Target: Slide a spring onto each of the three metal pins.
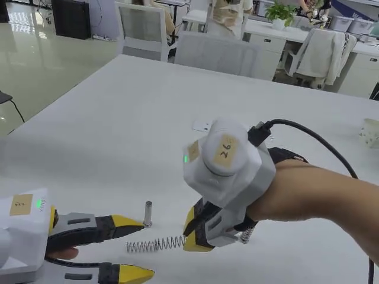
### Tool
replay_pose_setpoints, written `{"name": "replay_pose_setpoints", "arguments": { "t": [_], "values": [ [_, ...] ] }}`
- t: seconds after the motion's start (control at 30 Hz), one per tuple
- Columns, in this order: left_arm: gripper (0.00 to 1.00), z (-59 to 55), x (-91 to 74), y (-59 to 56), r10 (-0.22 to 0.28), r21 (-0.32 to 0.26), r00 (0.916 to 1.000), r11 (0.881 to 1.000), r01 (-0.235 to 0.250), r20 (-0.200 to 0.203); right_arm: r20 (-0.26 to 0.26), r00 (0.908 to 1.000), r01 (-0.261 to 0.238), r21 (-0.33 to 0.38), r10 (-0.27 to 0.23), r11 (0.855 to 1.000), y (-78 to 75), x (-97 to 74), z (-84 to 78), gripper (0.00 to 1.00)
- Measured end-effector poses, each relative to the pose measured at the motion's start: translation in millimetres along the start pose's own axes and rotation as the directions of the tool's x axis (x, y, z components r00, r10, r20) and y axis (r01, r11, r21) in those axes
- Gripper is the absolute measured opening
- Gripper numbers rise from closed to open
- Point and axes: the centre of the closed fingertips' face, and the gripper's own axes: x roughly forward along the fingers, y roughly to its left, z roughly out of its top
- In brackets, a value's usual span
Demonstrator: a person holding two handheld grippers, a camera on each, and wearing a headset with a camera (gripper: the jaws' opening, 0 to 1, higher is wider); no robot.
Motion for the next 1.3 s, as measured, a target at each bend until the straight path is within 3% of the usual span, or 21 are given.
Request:
{"name": "replay_pose_setpoints", "arguments": {
  "t": [0.5,0.83,1.3],
  "values": [
    [0.16,9.2,-3.3,-1.6,-0.007,0.013,0.9989,1.0,0.007,0.046,0.045,0.9989,-0.006,-0.047,0.008,0.999,6.9,-3.0,19.4,0.08],
    [0.03,11.3,-1.9,-3.7,-0.023,0.017,0.9983,1.0,0.022,0.054,0.045,0.999,-0.001,-0.06,0.004,0.998,6.1,-3.1,18.9,0.08],
    [0.02,11.0,-2.7,-8.0,-0.046,0.008,0.9977,0.999,0.046,0.05,0.049,0.9987,-0.011,-0.058,0.014,0.998,10.1,-2.3,18.4,0.08]
  ]
}}
